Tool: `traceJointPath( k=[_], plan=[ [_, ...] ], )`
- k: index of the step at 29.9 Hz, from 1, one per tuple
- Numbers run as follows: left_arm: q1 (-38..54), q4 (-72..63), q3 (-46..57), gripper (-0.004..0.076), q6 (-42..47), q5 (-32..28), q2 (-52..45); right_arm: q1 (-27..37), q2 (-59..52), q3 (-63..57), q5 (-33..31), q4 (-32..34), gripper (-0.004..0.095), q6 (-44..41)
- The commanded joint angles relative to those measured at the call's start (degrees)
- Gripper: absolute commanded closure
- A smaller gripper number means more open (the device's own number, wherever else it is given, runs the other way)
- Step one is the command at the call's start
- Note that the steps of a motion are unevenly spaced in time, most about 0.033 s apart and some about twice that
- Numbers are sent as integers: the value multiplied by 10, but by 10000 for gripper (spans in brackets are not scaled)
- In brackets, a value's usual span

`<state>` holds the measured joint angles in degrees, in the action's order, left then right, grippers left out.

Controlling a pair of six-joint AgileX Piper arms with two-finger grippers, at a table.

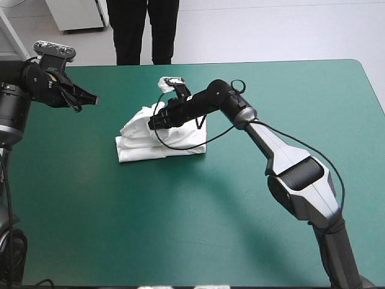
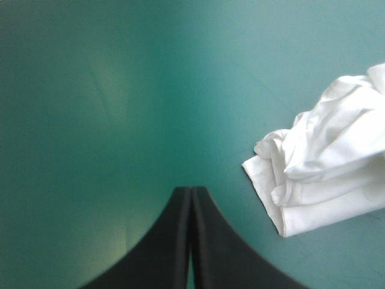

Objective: Fold the cloth

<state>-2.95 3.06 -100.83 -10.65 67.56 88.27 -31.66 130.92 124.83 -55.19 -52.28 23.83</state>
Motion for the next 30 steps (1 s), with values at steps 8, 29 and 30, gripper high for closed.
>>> traceJointPath(
  k=[8,29,30],
  plan=[
    [1,2,-13,733,6,-23,-29,-12,-4,25,-37,-32,601,39],
    [1,6,79,733,4,-32,-107,132,-103,118,-152,155,343,-78],
    [1,7,84,733,4,-31,-113,145,-114,103,-152,151,348,-80]
  ],
)
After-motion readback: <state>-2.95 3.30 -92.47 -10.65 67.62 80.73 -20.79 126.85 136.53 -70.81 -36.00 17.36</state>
